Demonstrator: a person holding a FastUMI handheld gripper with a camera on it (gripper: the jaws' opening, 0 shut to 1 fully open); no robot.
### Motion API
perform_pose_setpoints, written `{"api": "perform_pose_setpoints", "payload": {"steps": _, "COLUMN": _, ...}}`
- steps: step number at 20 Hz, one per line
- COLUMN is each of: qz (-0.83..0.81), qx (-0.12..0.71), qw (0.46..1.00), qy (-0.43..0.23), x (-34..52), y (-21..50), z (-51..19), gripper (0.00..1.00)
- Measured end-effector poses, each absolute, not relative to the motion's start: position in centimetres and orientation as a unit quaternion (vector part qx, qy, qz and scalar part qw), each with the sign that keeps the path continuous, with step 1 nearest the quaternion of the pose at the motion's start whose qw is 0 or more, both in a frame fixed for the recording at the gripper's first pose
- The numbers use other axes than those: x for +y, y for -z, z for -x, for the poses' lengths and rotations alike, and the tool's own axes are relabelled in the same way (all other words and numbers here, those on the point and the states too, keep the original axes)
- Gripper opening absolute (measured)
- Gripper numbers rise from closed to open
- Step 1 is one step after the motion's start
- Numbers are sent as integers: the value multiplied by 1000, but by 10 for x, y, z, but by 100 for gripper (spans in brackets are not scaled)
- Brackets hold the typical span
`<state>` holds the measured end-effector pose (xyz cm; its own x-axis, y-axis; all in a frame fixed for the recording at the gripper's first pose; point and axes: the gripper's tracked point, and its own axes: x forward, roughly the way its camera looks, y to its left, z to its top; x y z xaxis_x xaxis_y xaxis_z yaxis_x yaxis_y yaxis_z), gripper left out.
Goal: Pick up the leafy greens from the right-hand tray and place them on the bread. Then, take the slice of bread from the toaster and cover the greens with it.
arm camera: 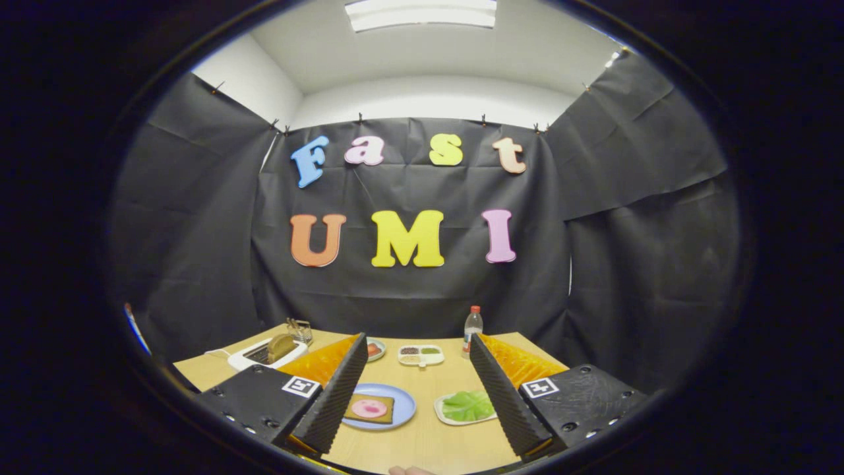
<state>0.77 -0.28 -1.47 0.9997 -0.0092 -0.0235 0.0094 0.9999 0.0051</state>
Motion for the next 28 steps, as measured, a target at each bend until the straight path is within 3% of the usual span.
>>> {"api": "perform_pose_setpoints", "payload": {"steps": 18, "qz": -3, "qx": 76, "qw": 996, "qy": 53, "x": -50, "y": 70, "z": -71, "gripper": 95}}
{"api": "perform_pose_setpoints", "payload": {"steps": 28, "qz": -7, "qx": 166, "qw": 981, "qy": 102, "x": -120, "y": 140, "z": -141, "gripper": 95}}
